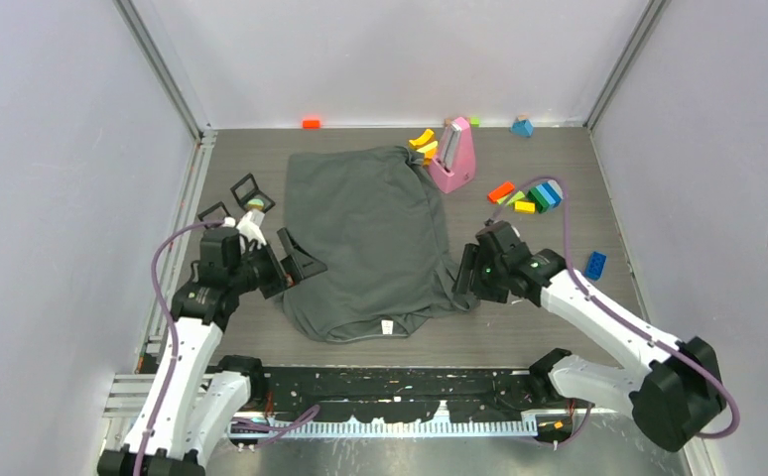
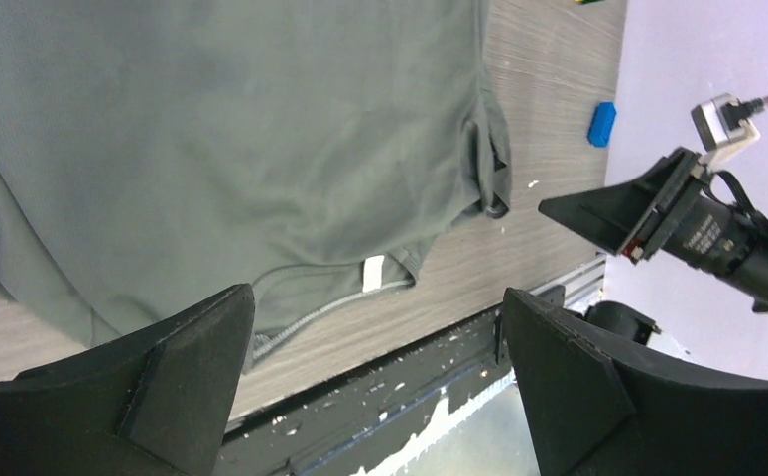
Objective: Pin the brooch onto the clothing
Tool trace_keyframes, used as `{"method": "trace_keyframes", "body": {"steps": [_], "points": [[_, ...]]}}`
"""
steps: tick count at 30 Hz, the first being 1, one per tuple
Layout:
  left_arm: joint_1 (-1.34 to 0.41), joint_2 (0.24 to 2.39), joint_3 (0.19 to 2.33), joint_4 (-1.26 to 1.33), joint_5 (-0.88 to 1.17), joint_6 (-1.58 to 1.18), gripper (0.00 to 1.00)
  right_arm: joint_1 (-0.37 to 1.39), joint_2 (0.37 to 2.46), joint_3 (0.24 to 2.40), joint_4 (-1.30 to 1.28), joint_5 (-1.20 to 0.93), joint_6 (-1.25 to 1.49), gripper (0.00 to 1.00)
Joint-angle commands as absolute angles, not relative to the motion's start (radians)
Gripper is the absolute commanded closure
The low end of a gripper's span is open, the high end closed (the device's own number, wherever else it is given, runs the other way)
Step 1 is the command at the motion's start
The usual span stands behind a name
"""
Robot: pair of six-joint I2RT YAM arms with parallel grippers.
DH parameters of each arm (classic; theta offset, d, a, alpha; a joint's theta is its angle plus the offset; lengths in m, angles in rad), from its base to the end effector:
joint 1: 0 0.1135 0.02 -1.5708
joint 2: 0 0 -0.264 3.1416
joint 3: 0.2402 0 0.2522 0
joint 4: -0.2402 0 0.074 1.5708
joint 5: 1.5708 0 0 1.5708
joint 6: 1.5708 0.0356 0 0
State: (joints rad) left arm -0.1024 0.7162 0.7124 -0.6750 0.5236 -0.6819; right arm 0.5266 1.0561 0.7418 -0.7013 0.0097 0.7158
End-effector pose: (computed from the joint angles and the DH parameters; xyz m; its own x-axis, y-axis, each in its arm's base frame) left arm 0.1450 -0.0328 0.2801 -0.7847 -0.4681 -0.4064 -0.0244 0.6784 -0.7343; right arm 0.1725 0.0999 0.2315 -0.8813 0.2467 -0.4032 0.1062 0.9345 0.3397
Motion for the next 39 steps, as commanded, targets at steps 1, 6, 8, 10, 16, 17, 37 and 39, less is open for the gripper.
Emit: {"method": "trace_keyframes", "body": {"steps": [1, 6, 8, 10, 16, 17, 37, 39], "points": [[-0.099, 0.785, 0.655, -0.470, 0.494, -0.695, 0.00, 0.611, 1.136, 0.736, -0.577, 0.123, 0.778, 0.38], [-0.100, 0.854, 0.590, -0.357, 0.472, -0.723, 0.00, 0.639, 1.264, 0.750, -0.522, 0.153, 0.757, 0.45], [-0.099, 0.877, 0.569, -0.330, 0.443, -0.727, 0.00, 0.648, 1.303, 0.760, -0.510, 0.159, 0.749, 0.47], [-0.099, 0.891, 0.549, -0.302, 0.402, -0.731, 0.00, 0.656, 1.333, 0.762, -0.494, 0.156, 0.749, 0.49], [-0.099, 0.958, 0.496, -0.208, 0.359, -0.761, 0.01, 0.678, 1.387, 0.766, -0.474, 0.165, 0.756, 0.70], [-0.099, 0.972, 0.493, -0.200, 0.356, -0.762, 0.00, 0.678, 1.388, 0.770, -0.490, 0.189, 0.755, 0.75], [-0.098, 0.900, 0.467, -0.366, 0.223, -0.667, 0.00, 0.251, 1.360, 0.988, -0.774, 0.341, 0.510, 0.84], [-0.098, 0.868, 0.492, -0.414, 0.209, -0.640, 0.00, 0.250, 1.340, 1.003, -0.798, 0.320, 0.514, 0.58]]}}
